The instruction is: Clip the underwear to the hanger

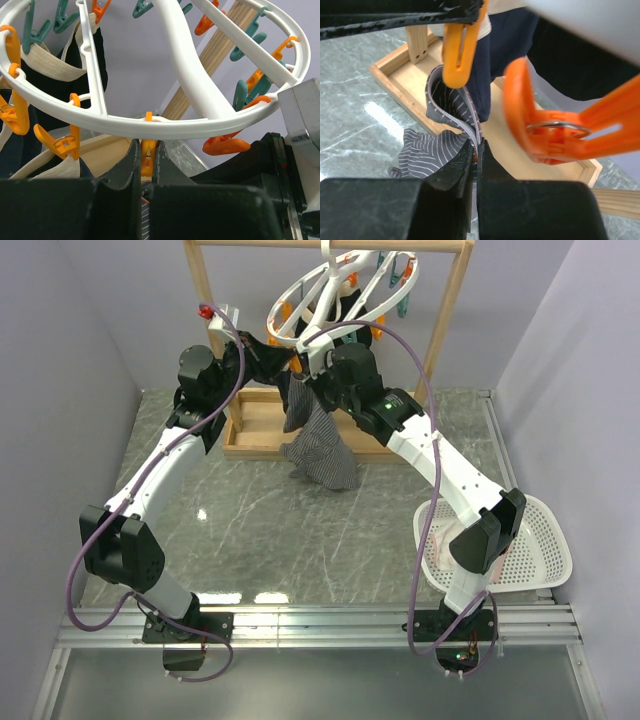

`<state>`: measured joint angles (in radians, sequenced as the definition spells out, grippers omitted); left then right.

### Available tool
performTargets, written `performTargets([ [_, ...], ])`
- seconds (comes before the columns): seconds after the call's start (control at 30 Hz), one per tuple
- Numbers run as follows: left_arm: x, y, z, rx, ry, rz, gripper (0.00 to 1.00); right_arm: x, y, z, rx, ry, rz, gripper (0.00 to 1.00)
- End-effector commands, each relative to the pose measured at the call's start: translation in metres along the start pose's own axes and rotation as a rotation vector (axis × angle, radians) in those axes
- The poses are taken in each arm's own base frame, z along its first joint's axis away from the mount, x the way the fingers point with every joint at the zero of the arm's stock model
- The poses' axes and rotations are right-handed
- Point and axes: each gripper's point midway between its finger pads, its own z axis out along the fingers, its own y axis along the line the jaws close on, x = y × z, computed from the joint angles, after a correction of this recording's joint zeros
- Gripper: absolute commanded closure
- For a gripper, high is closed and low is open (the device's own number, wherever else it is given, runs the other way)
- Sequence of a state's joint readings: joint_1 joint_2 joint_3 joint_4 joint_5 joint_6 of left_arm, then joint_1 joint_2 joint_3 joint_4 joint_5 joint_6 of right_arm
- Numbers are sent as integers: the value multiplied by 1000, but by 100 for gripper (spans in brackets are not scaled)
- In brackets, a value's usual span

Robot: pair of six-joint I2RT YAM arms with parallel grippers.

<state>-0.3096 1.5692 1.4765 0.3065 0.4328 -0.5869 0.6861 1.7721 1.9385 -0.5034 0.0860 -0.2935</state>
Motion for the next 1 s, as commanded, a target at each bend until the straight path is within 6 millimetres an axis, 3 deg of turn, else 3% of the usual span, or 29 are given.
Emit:
performTargets([
  [0.0,2,-11,-2,30,33,10,100,-28,-18,-11,42,-76,13,100],
  [0.97,14,-2,4,12,66,15,100,-42,-37,-31,81,-120,26,100],
])
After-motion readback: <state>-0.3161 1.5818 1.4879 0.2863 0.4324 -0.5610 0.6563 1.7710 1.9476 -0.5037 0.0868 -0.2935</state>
